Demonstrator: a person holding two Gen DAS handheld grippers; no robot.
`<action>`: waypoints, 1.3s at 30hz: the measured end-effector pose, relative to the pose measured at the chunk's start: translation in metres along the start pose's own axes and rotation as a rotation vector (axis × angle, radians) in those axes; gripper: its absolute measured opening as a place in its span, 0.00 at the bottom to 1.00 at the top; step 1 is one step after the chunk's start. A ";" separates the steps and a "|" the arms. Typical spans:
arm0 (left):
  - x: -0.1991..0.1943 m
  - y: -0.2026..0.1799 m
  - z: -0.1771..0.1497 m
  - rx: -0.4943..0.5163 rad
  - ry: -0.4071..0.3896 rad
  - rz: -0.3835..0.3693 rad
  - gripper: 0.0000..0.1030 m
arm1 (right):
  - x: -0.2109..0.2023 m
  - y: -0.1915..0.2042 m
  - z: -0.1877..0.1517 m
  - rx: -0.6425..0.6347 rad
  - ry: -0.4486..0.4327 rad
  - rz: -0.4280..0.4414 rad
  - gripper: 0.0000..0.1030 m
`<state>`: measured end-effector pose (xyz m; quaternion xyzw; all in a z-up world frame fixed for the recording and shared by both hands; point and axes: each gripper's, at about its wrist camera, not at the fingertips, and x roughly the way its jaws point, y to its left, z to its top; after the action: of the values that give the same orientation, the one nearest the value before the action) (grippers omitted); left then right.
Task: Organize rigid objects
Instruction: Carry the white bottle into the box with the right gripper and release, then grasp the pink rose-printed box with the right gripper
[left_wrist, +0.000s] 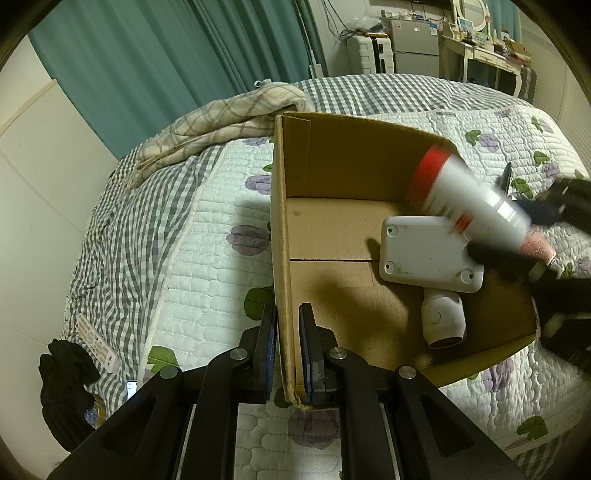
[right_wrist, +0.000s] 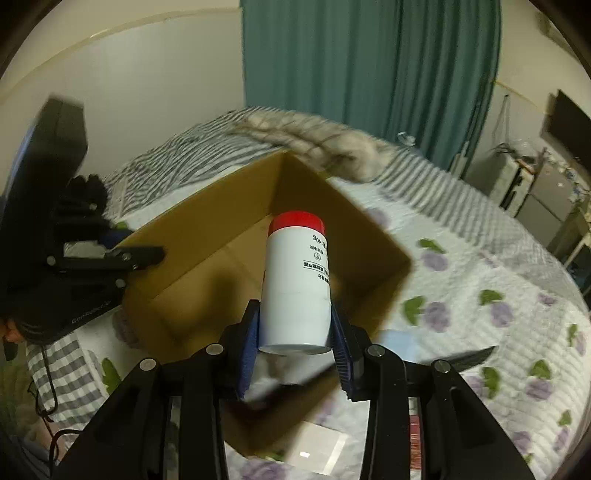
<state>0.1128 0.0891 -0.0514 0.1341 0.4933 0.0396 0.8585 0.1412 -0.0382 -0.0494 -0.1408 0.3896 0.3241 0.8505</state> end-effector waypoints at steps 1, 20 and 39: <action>0.000 0.000 0.000 0.000 0.000 0.000 0.10 | 0.007 0.005 0.000 -0.006 0.011 0.008 0.35; 0.001 -0.001 0.003 0.003 0.009 0.001 0.11 | -0.032 -0.023 -0.014 0.110 -0.107 -0.035 0.78; 0.001 -0.002 0.004 0.005 0.007 0.007 0.11 | -0.041 -0.121 -0.105 0.219 0.132 -0.355 0.84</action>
<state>0.1165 0.0868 -0.0511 0.1379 0.4959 0.0419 0.8563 0.1415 -0.1990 -0.0896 -0.1347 0.4464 0.1150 0.8771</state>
